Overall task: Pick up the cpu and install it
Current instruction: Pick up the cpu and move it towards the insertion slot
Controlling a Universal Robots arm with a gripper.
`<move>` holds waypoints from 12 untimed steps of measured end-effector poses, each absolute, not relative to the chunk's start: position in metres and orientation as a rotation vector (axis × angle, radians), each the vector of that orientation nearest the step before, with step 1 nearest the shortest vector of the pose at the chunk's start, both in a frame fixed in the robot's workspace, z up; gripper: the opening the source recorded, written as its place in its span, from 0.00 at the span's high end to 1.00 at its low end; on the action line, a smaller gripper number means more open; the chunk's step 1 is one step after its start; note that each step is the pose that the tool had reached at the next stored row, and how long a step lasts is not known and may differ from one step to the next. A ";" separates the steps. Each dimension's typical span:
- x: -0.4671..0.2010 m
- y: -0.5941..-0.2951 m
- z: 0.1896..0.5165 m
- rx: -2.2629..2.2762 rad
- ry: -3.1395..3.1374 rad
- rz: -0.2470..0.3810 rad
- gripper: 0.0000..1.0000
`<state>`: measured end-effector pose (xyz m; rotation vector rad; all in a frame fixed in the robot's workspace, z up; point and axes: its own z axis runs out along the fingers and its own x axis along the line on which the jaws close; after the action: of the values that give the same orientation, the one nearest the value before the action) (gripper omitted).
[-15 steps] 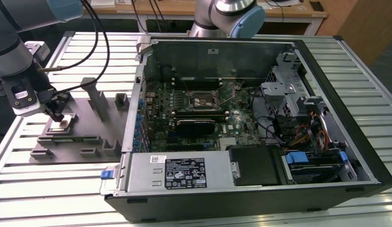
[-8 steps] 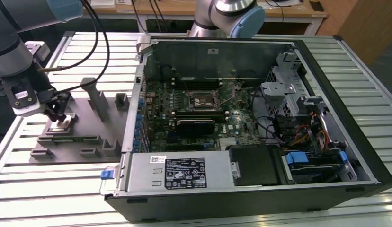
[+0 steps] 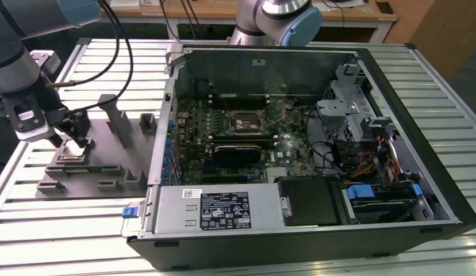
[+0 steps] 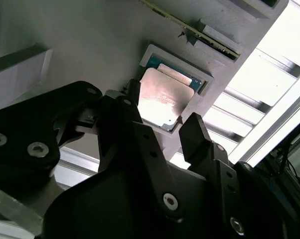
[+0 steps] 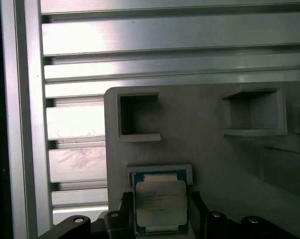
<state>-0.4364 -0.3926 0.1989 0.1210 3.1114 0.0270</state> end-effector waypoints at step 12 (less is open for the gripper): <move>-0.437 -0.393 0.195 0.028 3.114 0.028 0.41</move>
<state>-0.4366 -0.3927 0.1946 0.0278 3.1142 0.0282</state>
